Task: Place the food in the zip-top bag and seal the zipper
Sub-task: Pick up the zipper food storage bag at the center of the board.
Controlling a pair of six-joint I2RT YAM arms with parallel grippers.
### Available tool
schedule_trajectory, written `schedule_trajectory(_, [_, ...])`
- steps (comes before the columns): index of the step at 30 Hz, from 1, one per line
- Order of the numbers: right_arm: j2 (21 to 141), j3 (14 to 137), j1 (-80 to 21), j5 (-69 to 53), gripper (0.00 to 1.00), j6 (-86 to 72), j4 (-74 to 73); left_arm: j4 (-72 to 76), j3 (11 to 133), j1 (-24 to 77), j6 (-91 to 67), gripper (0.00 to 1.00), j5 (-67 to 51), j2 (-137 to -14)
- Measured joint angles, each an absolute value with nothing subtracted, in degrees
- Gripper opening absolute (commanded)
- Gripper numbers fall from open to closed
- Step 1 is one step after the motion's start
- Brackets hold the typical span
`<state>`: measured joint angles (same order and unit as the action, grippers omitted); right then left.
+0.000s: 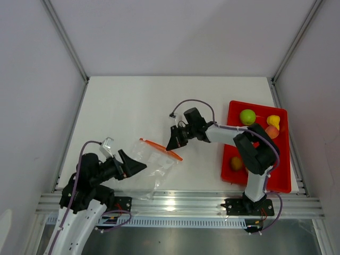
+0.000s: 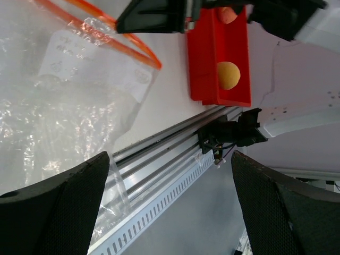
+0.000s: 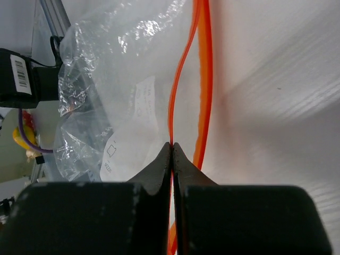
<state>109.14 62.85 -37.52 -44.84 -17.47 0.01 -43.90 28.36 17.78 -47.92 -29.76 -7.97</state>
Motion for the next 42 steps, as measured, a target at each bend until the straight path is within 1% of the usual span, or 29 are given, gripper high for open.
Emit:
schedule_trajectory(5, [98.3,60.1,-43.7,-37.6,0.00,-19.0,0.4,-46.0,31.3,17.8,-47.9,0.90,-27.9,-16.5])
schedule_trajectory(10, [90.3,58.5,-54.6,-25.1,0.00,-19.9,0.8,-49.0,34.8,17.8,-48.4,0.88,-24.2,-21.3])
schedule_trajectory(15, [89.0,56.8,-64.5,-10.8,0.00,-19.9,0.7,-51.9,37.5,17.8,-51.1,0.88,-20.6,-22.9])
schedule_trajectory(23, [88.3,55.0,-75.7,8.4,0.00,-19.9,-0.2,-56.2,38.1,17.8,-55.1,0.89,-17.0,-24.4])
schedule_trajectory(27, [86.8,55.0,-78.9,12.8,0.00,-19.7,-0.1,-56.7,38.1,17.8,-56.1,0.89,-17.1,-25.6])
schedule_trajectory(30, [85.9,55.0,-79.6,14.7,0.00,-19.5,0.5,-56.4,38.1,17.8,-56.7,0.85,-17.4,-26.5])
schedule_trajectory(31, [85.7,55.0,-79.7,15.3,0.00,-19.4,0.9,-56.1,38.0,17.8,-56.8,0.83,-17.7,-26.8])
schedule_trajectory(32, [85.7,55.0,-79.7,15.7,0.00,-19.4,1.2,-55.6,38.0,17.8,-57.0,0.78,-18.2,-27.4])
schedule_trajectory(33, [85.7,55.0,-79.8,16.0,0.00,-19.4,1.4,-55.4,38.0,17.8,-57.0,0.78,-18.3,-27.5])
schedule_trajectory(34, [85.7,55.0,-80.0,16.3,0.00,-19.4,1.4,-55.2,38.0,17.8,-57.0,0.75,-18.5,-27.9])
schedule_trajectory(42, [85.7,55.0,-81.3,17.3,0.00,-19.0,1.9,-51.7,35.9,18.4,-57.1,0.74,-19.8,-31.2])
